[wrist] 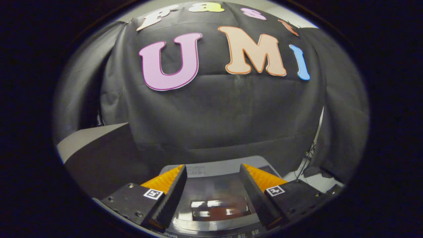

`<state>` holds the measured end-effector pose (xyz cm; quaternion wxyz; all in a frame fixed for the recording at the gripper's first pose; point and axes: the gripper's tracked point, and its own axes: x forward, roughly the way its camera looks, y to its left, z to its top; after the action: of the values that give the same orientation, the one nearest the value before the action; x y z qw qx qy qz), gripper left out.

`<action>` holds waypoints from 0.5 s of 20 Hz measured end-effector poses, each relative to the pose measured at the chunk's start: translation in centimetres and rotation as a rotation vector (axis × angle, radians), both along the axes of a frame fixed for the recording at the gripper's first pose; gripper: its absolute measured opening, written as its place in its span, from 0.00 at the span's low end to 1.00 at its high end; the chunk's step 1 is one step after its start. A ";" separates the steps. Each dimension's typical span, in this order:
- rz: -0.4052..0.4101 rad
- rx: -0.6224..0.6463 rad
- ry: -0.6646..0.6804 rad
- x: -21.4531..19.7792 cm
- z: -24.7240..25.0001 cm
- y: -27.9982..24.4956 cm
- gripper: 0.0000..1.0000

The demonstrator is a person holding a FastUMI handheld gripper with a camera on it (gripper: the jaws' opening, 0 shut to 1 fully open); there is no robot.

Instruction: Put the clothes into the washing machine and then close the washing machine lid.

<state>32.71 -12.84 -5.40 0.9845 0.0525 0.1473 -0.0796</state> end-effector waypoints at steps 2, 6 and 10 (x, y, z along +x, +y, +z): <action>0.003 -0.028 0.011 -1.1 -0.8 0.4 0.97; 0.019 -0.041 0.013 -4.7 -0.7 1.8 0.97; 0.013 -0.027 -0.008 -8.1 1.4 3.1 0.97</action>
<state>24.58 -9.78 -4.00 0.9861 0.0385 0.1428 -0.0751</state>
